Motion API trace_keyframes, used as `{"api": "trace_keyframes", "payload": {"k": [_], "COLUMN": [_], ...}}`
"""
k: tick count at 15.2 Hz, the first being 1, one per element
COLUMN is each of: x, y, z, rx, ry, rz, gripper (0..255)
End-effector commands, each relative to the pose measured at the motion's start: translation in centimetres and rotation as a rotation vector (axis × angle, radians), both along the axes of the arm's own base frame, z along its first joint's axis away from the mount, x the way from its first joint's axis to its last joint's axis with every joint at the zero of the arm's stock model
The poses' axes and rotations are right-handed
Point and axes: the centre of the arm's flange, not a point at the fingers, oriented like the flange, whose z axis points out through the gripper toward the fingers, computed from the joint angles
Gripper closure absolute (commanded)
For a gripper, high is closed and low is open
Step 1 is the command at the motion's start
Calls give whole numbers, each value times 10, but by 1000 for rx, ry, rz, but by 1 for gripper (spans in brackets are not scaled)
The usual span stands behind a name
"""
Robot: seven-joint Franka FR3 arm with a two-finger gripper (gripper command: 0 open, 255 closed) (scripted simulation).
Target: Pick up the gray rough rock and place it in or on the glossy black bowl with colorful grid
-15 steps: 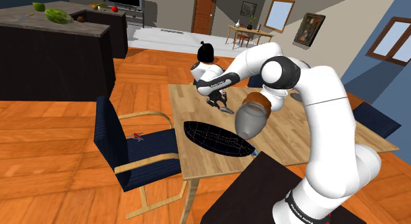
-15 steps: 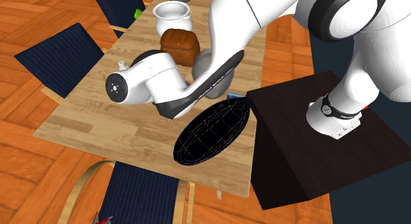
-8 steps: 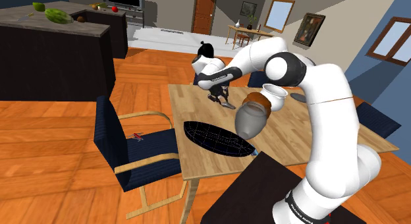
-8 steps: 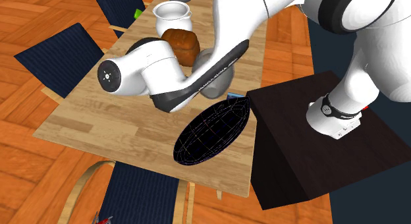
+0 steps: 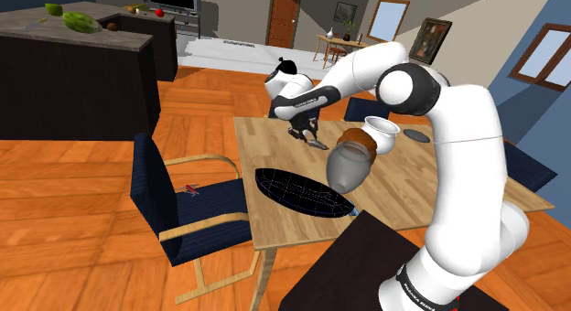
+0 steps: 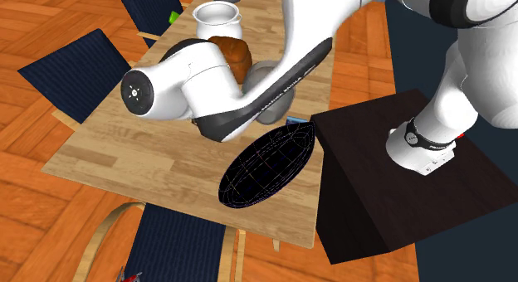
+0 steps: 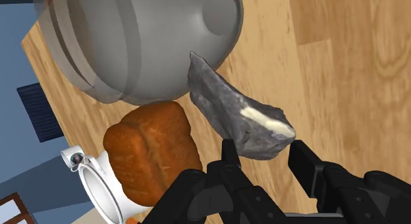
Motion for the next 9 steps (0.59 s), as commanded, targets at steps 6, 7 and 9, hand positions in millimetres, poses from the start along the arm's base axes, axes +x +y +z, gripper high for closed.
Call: {"api": "trace_keyframes", "payload": {"k": [6,7,9], "x": [-42,-49,-61], "y": [80,92,115], "z": [9,10,13], "rx": [-1,-1,-1], "ry": [0,0,0], "rz": [0,0,0], "gripper": [255,255,255]}}
